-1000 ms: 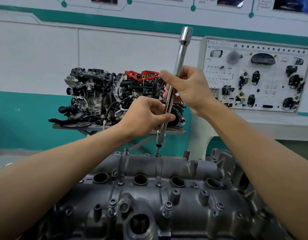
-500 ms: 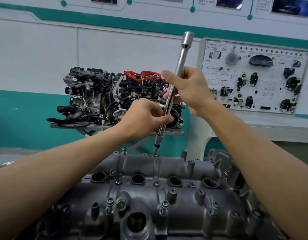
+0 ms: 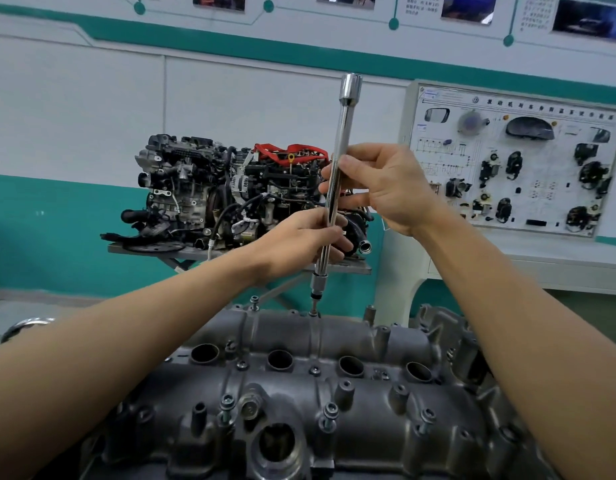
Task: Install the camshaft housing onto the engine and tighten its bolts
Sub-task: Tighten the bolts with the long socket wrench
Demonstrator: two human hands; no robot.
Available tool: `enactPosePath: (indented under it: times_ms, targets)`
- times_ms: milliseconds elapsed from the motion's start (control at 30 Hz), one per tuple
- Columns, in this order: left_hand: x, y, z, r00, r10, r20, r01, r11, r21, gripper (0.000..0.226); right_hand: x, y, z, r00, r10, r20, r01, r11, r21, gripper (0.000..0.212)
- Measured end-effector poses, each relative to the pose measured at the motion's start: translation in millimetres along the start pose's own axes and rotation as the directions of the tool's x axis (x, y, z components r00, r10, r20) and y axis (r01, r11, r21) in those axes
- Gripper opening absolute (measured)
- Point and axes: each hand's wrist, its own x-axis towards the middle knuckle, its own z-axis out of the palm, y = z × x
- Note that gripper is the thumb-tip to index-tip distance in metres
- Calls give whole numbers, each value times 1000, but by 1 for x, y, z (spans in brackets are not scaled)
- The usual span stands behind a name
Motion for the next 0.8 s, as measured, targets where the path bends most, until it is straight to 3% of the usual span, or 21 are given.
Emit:
enactPosePath:
  times_ms: [100, 167, 300, 367, 433, 567, 633, 700, 800]
  targets:
    - [0, 2, 14, 996, -38, -80, 20, 977, -213, 21, 0, -3, 10, 997, -39, -65, 40, 999, 10, 6]
    - [0, -1, 24, 986, -33, -166, -11, 966, -257, 11, -1, -3, 18, 994, -59, -93, 57, 998, -19, 2]
    - [11, 2, 35, 940, -126, -316, 37, 961, -274, 43, -1, -1, 25, 980, -122, -155, 109, 990, -93, 6]
    - [18, 5, 34, 951, -158, -267, 84, 959, -270, 47, 1, 2, 19, 964, -156, -214, 117, 975, -187, 8]
    - [22, 4, 33, 982, -137, -130, 93, 951, -296, 51, 1, 4, 11, 965, -144, -219, 98, 974, -205, 9]
    - [28, 0, 24, 986, -113, 120, 153, 901, -407, 49, 1, 4, 6, 998, -30, -61, 32, 999, 41, 14]
    - [27, 0, 22, 983, -116, 144, 167, 890, -425, 52, 0, 1, 8, 1000, 8, -5, -7, 987, 159, 25]
    - [23, 1, 25, 990, -132, 48, 140, 907, -397, 49, 0, 1, 8, 1000, 7, -4, -7, 984, 177, 25]
    - [13, -7, 42, 960, -148, -238, 103, 976, -191, 44, 1, 1, 8, 999, -26, -19, 28, 993, 115, 18]
